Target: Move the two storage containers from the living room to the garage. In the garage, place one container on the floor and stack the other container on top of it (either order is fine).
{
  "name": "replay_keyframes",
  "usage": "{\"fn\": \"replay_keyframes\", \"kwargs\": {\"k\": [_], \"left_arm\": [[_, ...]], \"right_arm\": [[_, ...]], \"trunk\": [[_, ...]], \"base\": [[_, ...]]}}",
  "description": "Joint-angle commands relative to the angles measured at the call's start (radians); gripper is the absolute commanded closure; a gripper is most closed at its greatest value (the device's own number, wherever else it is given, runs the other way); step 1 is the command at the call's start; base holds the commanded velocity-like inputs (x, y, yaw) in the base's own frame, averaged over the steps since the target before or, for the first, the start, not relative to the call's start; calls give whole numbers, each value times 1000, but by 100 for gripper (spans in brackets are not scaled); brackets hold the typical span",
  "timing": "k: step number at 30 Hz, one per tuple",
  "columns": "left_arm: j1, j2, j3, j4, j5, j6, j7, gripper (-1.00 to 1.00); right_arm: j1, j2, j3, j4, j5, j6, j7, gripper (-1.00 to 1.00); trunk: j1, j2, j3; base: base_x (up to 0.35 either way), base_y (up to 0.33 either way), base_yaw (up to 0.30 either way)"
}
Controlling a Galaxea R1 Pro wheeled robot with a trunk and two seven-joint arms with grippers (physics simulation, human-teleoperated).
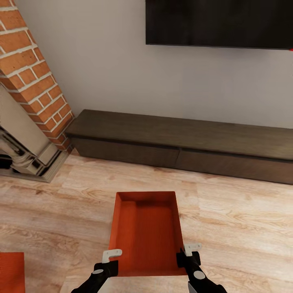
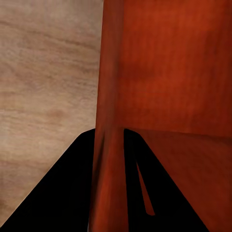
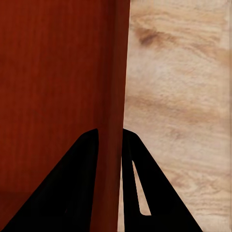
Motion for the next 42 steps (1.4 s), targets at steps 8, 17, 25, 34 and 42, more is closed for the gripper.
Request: {"fn": "replay_keyframes", "kwargs": {"k": [8, 17, 25, 34, 42], "left_arm": [[-1, 2, 5, -6, -16, -15, 24, 100], [0, 2, 5, -6, -16, -15, 24, 100], [-1, 2, 5, -6, -16, -15, 24, 100], [0, 2, 5, -6, -16, -15, 24, 100], [0, 2, 5, -6, -16, -15, 23, 100]], "right_arm": [[0, -1, -15, 5, -26, -18, -11, 100], [0, -1, -15, 5, -26, -18, -10, 100], [0, -1, -15, 5, -26, -17, -12, 100], [0, -1, -17, 5, -26, -18, -12, 100], [0, -1, -16, 5, -26, -20, -12, 100]], "trunk": [[-31, 56, 25], [-65, 119, 53], [-96, 175, 78], [-131, 238, 106], [-161, 294, 131]], "base": [[0, 0, 0], [0, 0, 0], [0, 0, 0], [0, 0, 0], [0, 0, 0]]}}
